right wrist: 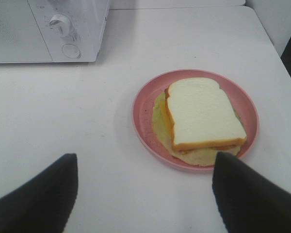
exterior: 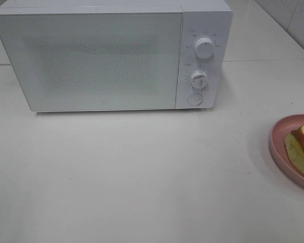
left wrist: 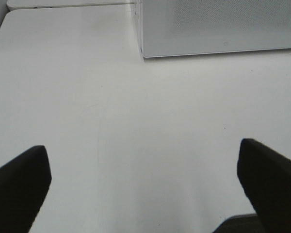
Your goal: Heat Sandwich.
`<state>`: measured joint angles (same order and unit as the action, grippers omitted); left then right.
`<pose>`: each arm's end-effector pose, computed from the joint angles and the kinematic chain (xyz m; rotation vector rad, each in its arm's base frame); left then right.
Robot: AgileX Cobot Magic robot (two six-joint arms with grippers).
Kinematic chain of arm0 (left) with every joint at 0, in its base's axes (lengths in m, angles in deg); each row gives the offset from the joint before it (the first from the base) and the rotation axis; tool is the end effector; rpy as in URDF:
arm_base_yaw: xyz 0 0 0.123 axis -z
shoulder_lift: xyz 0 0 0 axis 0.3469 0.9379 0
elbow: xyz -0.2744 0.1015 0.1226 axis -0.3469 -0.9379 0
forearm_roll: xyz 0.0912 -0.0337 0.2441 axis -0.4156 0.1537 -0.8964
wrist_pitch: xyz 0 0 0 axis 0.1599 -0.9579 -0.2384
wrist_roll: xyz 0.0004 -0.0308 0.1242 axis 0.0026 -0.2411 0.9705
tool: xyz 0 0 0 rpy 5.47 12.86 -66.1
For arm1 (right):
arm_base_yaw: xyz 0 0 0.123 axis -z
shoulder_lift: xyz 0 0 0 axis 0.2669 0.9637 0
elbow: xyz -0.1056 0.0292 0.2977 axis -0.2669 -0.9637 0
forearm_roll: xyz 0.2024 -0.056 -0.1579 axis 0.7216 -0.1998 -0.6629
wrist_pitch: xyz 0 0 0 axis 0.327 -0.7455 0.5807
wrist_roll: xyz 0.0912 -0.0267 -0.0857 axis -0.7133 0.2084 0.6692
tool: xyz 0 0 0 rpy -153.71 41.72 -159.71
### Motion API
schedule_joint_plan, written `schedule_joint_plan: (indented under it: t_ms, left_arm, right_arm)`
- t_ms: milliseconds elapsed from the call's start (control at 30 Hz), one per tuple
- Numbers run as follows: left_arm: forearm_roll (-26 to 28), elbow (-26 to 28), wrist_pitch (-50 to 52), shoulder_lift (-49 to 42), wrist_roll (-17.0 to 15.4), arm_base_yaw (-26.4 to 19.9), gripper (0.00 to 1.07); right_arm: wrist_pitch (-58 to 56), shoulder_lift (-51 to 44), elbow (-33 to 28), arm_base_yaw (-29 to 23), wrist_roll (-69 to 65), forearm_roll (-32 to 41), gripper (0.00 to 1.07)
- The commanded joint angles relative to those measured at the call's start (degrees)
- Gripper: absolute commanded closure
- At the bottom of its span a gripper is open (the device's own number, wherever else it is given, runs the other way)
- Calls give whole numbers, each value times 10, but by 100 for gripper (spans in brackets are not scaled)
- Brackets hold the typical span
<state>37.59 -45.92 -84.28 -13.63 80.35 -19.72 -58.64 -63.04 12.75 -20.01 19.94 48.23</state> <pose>0.0119 -0.0097 0.2676 0.0905 2.0571 -0.0644 0.0057 -0.0046 0.2708 0.0109 2.0093 0.0520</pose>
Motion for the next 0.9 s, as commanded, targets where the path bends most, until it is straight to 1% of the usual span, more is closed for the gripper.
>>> schedule_joint_plan:
  t_ms: [33, 67, 233, 367, 467, 900]
  left_arm:
    - [4, -2, 6, -20, -5, -30, 5]
    - [3, -2, 6, -38, -5, -44, 5]
    - [6, -2, 6, -39, -5, -44, 5]
    - [3, -2, 6, -40, -5, -21, 5]
    - [3, -2, 6, -40, -5, -13, 5]
    - [3, -2, 6, -39, -5, -13, 5]
  right_arm:
    - [0, -15, 0, 2, 3, 2, 33]
    - [0, -15, 0, 2, 3, 2, 33]
    - [0, -15, 0, 2, 3, 2, 33]
    - [0, -15, 0, 2, 3, 2, 33]
    - [0, -15, 0, 2, 3, 2, 33]
    - [0, -15, 0, 2, 3, 2, 33]
